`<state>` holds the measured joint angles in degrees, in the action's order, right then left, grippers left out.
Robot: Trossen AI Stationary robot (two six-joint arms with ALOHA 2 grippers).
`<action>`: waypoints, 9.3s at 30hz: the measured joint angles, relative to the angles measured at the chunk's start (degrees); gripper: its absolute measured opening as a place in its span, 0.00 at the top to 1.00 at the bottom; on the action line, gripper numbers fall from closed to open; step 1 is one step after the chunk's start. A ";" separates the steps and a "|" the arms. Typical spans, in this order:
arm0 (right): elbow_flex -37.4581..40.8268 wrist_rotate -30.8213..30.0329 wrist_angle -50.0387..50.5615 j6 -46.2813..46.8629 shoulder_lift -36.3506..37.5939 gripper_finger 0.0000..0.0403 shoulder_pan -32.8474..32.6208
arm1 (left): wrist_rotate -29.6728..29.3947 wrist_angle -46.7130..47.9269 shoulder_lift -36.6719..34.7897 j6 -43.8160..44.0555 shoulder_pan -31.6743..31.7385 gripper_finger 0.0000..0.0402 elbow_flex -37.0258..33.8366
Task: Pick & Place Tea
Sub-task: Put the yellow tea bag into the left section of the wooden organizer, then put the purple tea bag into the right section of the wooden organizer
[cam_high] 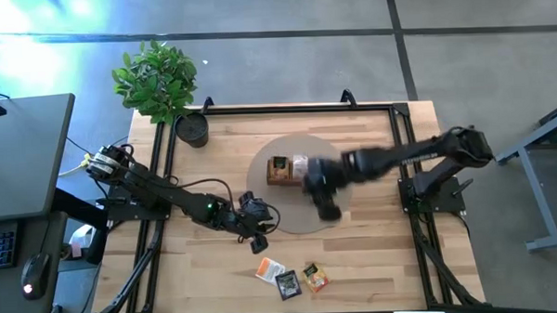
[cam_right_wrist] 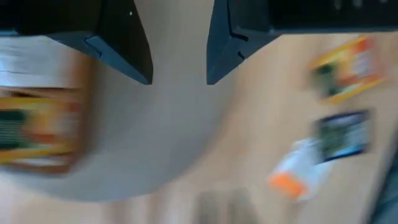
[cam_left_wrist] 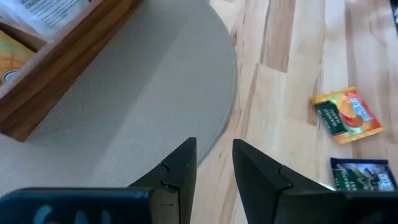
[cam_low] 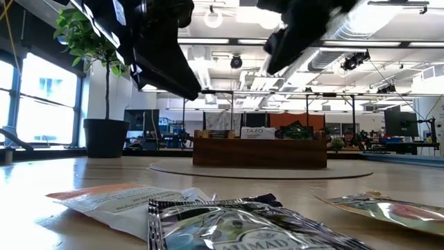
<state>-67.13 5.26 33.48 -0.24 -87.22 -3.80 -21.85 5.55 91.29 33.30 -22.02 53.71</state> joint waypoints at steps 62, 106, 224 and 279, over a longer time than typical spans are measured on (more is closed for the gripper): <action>15.35 -18.00 -39.79 4.31 -24.00 1.00 -37.34 | 34.18 -8.86 26.84 15.08 5.68 0.74 20.65; 15.56 -26.86 -40.49 -2.81 -24.15 0.99 -34.81 | 40.45 -15.01 32.15 15.90 5.14 0.88 20.70; 15.41 -6.77 -57.91 10.44 -21.85 0.63 -24.65 | 7.74 13.23 -2.84 5.36 -10.05 0.55 7.17; 15.50 -0.72 -69.20 16.71 -31.59 0.67 -22.79 | 31.68 -26.88 25.68 -6.33 -9.18 0.55 6.32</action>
<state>-51.64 4.54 -35.71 16.47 -118.80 -26.59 9.84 -21.33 116.97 26.97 -31.20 60.03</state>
